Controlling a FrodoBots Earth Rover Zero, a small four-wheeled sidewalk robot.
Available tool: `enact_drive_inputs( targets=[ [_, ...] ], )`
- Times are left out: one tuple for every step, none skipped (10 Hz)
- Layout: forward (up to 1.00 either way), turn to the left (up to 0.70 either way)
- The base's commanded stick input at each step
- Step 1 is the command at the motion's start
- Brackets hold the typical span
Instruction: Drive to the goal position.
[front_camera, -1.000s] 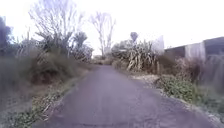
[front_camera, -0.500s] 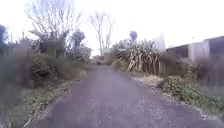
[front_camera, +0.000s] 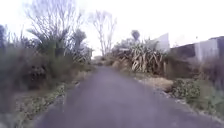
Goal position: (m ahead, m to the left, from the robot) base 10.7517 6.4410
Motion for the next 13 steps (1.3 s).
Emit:
enact_drive_inputs(
  targets=[
    [0.70, -0.30],
    [0.70, -0.35],
    [0.70, -0.35],
    [0.70, -0.35],
    [0.70, -0.35],
    [0.70, -0.35],
    [0.70, 0.00],
    [0.70, 0.00],
    [0.70, 0.00],
    [0.70, 0.00],
    [0.70, 0.00],
    [0.70, 0.00],
    [0.70, 0.00]
  ],
)
